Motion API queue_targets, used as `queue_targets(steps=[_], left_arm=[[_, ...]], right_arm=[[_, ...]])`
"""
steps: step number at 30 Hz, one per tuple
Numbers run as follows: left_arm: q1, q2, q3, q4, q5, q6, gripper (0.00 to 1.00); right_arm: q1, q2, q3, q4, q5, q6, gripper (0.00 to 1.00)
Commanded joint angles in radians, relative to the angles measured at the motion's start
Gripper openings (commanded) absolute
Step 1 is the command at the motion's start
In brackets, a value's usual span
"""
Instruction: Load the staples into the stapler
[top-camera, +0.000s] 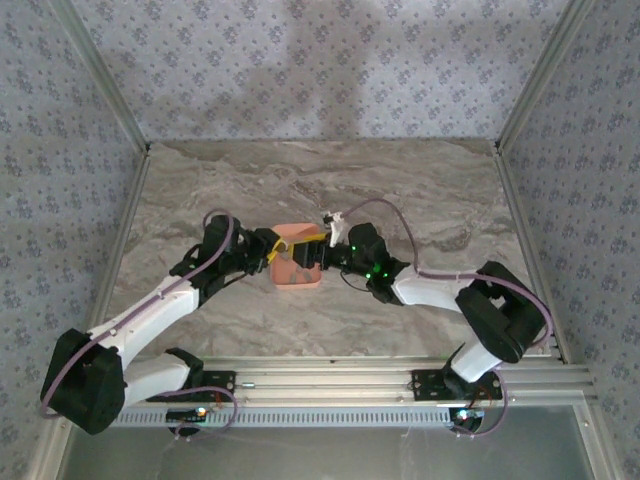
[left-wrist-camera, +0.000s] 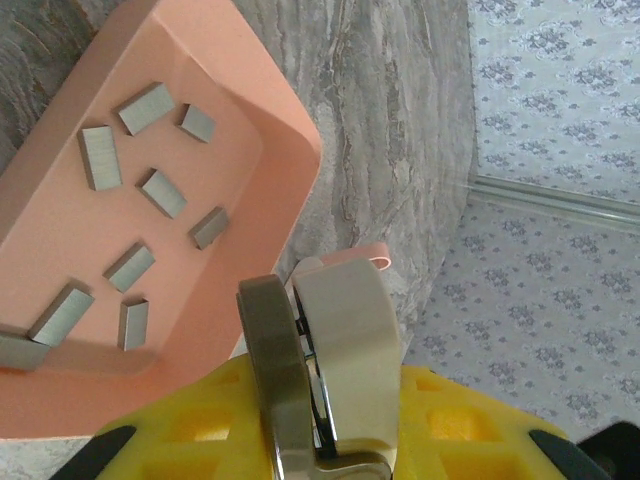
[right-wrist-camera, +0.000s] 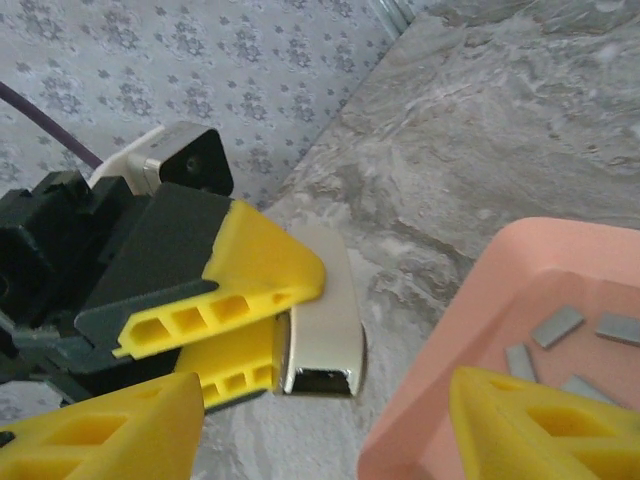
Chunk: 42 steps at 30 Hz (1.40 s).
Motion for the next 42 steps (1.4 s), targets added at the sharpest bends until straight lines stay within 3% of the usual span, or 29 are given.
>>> queue_targets(steps=[1,18,28,35,42], left_arm=[[-0.011,0.010,0.026,0.069,-0.003,-0.029,0.23],[-0.029,0.036,0.020,0.147,-0.005,-0.071,0.23],[-0.050,0.050,0.011,0.185,0.004,-0.094,0.23],[-0.059,0.048,-0.006,0.178,-0.015,-0.097,0.24],[-0.058,0.046,-0.005,0.145,-0.027,-0.093,0.39]], right_arm=[[0.005,0.041,0.028,0.096,-0.034,0.068,0.66],[0.005,0.131,0.029,0.195,-0.057,0.131,0.57],[-0.004,0.144,0.027,0.243,-0.052,0.109,0.43],[-0.007,0.136,0.001,0.239,-0.055,0.081,0.23],[-0.009,0.129,-0.019,0.247,-0.053,0.063,0.15]])
